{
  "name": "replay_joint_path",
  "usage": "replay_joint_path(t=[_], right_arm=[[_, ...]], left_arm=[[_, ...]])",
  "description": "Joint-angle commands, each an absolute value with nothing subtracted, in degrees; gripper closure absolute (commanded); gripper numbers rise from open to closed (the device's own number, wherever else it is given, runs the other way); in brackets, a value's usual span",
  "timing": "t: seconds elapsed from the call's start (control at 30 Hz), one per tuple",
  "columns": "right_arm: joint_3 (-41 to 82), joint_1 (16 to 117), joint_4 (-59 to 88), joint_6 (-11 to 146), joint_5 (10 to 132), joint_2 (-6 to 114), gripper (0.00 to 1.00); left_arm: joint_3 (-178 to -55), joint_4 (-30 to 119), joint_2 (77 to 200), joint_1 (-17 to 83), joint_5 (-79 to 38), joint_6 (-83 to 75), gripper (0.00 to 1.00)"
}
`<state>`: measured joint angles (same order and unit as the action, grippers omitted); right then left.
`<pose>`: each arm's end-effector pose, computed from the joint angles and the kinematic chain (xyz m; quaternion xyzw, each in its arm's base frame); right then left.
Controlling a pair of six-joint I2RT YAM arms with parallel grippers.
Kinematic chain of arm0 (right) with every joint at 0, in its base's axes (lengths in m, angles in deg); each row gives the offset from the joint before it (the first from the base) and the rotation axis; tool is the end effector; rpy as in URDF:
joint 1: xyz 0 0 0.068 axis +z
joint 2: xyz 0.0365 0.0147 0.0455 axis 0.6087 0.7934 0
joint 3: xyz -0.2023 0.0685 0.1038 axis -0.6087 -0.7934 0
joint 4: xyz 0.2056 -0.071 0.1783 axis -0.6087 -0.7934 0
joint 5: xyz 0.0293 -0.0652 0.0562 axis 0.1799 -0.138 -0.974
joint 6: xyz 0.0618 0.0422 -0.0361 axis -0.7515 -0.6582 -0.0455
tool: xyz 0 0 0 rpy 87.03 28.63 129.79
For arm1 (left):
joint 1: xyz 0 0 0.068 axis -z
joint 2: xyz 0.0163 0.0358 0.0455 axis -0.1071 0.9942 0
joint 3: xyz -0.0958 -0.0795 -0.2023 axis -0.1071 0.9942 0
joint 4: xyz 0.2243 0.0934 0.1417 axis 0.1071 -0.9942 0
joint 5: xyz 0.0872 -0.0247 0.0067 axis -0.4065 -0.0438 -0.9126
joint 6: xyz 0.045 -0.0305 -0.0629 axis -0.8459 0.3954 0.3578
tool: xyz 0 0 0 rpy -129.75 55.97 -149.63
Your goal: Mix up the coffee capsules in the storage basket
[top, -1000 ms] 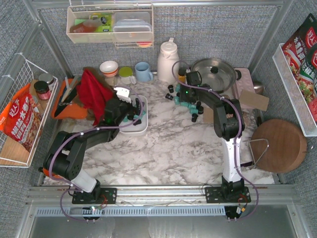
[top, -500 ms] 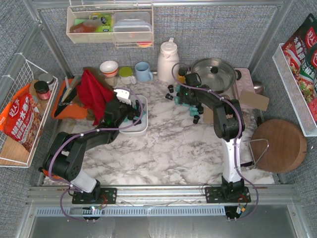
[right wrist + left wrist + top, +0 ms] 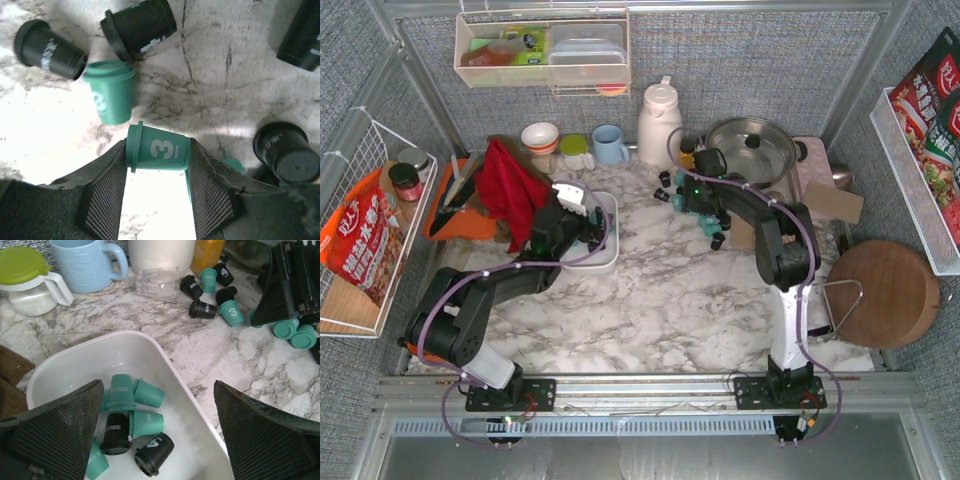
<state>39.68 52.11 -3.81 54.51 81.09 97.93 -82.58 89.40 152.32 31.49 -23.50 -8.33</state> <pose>0.4916 0.1247 0.1073 0.0495 0.9350 0.0824 0.3413 0.3381 -0.1677 0.1599 0.1494 0.7187 -0.2216 0.6419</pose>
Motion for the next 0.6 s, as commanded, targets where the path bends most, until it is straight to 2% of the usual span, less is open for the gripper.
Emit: replay_joint_path(t=[0.0, 0.27, 0.4, 0.57], right_arm=[[35.56, 52.39, 0.58, 55.12, 78.18, 92.12, 0.83], [18.38, 55.55, 15.05, 58.41, 65.03, 75.99, 0.83], [7.78, 56.74, 27.01, 57.52, 53.57, 68.38, 0.83], [-2.13, 57.96, 38.72, 53.55, 45.39, 61.72, 0.83]], left_arm=[[-81.65, 93.79, 151.98, 32.98, -18.65, -11.97, 0.01], [-76.01, 105.94, 152.4, 40.1, -8.37, -27.37, 0.01], [-73.78, 114.54, 154.02, 41.61, -3.2, -29.66, 0.01], [-71.06, 127.05, 156.5, 42.98, -1.59, -30.32, 0.01]])
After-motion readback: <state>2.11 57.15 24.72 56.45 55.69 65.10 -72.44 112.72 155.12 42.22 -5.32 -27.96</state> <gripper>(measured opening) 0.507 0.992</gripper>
